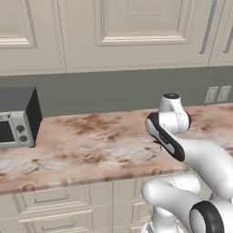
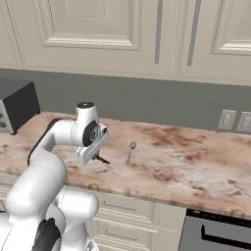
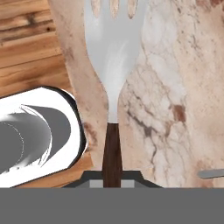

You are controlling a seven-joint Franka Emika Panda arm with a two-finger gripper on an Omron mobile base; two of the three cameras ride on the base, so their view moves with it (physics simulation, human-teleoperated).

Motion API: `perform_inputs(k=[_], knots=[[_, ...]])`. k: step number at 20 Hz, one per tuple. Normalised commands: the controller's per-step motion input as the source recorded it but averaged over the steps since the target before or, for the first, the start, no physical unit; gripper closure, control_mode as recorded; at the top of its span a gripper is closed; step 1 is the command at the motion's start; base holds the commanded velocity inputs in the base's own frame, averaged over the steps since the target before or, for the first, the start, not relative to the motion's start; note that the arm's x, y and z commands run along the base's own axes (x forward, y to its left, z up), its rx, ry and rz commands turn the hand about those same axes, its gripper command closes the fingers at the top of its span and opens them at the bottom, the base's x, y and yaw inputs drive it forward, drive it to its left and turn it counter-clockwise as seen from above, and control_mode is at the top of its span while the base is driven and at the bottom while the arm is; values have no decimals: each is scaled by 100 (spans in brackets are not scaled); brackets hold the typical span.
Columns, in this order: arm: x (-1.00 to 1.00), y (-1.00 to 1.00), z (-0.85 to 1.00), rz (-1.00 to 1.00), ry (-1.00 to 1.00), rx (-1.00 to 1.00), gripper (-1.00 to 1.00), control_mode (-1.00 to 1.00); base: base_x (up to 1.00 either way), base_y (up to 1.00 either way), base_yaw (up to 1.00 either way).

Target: Organize the utensils by type. Pick up the wooden spoons from the counter and place them in the open cabinet. Then pick up the metallic utensils from the counter and place them in the open drawer.

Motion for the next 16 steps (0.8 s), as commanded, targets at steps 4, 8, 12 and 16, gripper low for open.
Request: perform_inputs(k=[4,8,12,16], knots=[[0,0,0,0,0,0,100,100,-51,25,29],[0,0,0,0,0,0,100,100,-18,89,48],[0,0,0,0,0,0,100,100,-15,91,60],[0,0,0,0,0,0,100,100,-18,76,76]])
